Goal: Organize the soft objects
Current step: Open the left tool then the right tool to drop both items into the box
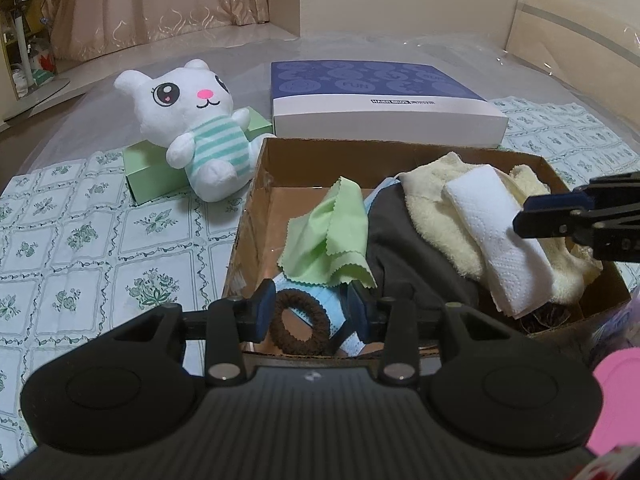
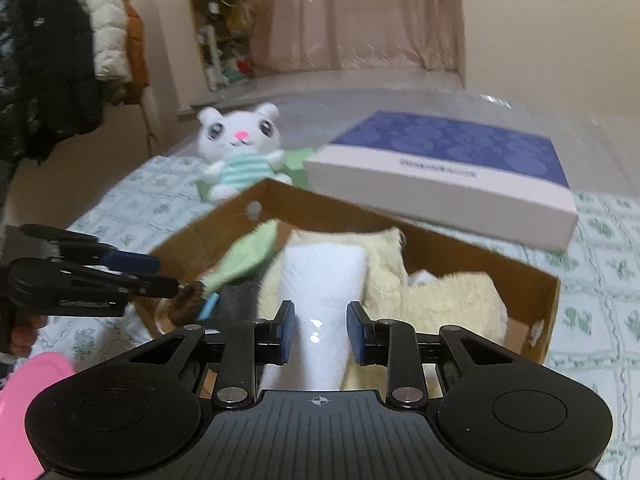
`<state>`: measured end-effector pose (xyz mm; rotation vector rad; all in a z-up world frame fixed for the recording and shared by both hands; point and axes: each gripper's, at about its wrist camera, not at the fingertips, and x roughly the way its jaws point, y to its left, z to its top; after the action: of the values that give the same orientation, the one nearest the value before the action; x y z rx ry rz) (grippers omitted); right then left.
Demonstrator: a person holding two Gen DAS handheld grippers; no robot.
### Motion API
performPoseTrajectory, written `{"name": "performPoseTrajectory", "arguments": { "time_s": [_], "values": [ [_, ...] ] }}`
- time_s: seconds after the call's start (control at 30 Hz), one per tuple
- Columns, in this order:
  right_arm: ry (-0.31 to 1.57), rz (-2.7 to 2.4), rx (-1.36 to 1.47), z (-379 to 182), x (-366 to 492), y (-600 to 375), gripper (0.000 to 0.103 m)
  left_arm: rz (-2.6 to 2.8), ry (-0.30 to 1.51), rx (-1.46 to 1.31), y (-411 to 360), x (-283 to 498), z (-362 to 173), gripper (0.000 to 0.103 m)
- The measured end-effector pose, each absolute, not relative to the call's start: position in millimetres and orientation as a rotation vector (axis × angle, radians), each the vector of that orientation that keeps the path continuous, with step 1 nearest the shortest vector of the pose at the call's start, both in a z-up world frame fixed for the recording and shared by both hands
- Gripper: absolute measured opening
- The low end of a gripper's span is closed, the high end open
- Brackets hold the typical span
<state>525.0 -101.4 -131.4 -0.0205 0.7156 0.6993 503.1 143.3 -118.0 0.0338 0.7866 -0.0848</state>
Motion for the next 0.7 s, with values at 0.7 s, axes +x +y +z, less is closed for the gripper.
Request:
{"name": "performPoseTrajectory", "arguments": {
  "time_s": [0.7],
  "values": [
    [0.818, 0.810, -0.019, -148, 506, -92, 0.001, -0.097, 0.797, 0.020, 138, 490, -118, 0.036]
  ]
}}
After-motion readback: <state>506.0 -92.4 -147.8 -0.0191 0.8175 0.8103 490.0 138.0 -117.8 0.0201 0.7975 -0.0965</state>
